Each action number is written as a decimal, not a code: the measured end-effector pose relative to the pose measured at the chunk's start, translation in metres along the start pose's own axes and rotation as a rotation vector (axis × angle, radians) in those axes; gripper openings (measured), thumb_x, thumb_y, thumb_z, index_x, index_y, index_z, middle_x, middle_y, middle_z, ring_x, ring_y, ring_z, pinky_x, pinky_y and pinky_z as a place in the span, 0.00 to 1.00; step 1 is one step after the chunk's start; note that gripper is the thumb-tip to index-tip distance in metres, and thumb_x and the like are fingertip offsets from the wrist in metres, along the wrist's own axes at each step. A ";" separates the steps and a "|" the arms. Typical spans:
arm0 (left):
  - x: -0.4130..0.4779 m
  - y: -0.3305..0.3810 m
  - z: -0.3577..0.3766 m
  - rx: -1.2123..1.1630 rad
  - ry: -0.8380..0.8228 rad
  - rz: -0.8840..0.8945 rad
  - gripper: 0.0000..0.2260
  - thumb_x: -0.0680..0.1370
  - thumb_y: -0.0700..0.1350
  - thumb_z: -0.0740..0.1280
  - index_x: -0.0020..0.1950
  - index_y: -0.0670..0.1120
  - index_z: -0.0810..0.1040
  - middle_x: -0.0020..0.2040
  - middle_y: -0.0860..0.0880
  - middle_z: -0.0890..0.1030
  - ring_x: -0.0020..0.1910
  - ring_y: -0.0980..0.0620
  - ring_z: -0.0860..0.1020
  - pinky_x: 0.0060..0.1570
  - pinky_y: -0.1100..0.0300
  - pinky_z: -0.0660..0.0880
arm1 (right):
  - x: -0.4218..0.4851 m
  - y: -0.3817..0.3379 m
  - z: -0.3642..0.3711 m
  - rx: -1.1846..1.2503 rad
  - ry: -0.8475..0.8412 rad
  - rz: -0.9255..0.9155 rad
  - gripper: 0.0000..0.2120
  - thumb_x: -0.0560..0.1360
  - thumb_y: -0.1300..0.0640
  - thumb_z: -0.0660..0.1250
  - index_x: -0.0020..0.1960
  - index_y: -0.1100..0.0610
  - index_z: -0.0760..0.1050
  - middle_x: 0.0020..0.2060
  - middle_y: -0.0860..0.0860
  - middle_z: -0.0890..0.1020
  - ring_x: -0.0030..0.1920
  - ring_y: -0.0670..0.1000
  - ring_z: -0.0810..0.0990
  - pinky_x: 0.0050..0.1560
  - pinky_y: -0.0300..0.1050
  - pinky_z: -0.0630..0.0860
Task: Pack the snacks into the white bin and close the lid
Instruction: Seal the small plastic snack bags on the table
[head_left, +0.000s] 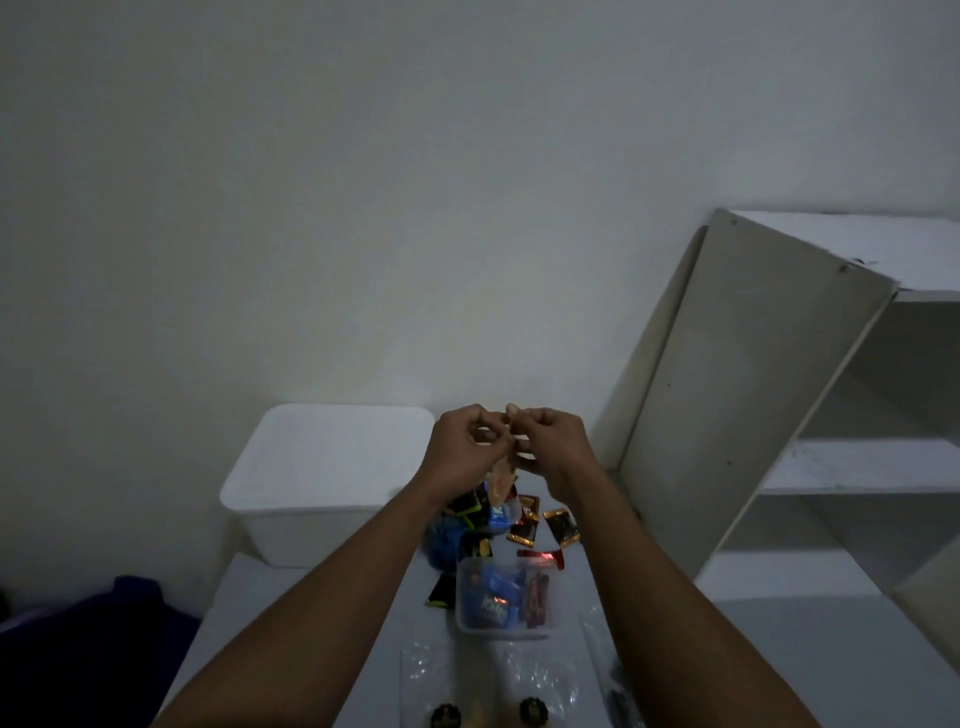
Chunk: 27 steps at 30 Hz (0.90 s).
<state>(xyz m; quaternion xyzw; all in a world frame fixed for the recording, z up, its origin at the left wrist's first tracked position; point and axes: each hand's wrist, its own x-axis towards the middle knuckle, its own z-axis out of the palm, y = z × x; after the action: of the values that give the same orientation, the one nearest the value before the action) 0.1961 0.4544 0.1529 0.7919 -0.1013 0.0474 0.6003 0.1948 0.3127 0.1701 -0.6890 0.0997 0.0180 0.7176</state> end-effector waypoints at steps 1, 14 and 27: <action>-0.005 -0.005 0.004 -0.062 0.000 -0.048 0.03 0.75 0.43 0.74 0.44 0.47 0.81 0.48 0.51 0.85 0.48 0.53 0.84 0.49 0.51 0.83 | -0.002 0.010 -0.002 0.025 0.014 0.043 0.12 0.75 0.51 0.73 0.48 0.61 0.82 0.45 0.57 0.87 0.49 0.59 0.85 0.50 0.55 0.83; -0.047 -0.038 0.024 -0.373 -0.048 -0.524 0.07 0.74 0.36 0.73 0.51 0.40 0.83 0.41 0.43 0.85 0.37 0.50 0.85 0.38 0.53 0.83 | -0.028 0.081 -0.019 0.013 -0.033 0.281 0.08 0.76 0.50 0.71 0.44 0.55 0.83 0.39 0.52 0.83 0.42 0.51 0.79 0.42 0.47 0.77; -0.046 -0.041 0.015 -0.383 -0.097 -0.520 0.06 0.73 0.38 0.75 0.49 0.41 0.82 0.44 0.42 0.86 0.44 0.44 0.86 0.47 0.45 0.83 | -0.024 0.073 -0.016 -0.068 -0.084 0.210 0.08 0.77 0.54 0.70 0.46 0.59 0.84 0.38 0.56 0.81 0.40 0.55 0.77 0.42 0.50 0.76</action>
<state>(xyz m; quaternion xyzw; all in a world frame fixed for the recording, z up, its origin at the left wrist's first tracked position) 0.1594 0.4556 0.1016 0.6654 0.0689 -0.1651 0.7247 0.1576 0.3035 0.1018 -0.6973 0.1405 0.1251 0.6917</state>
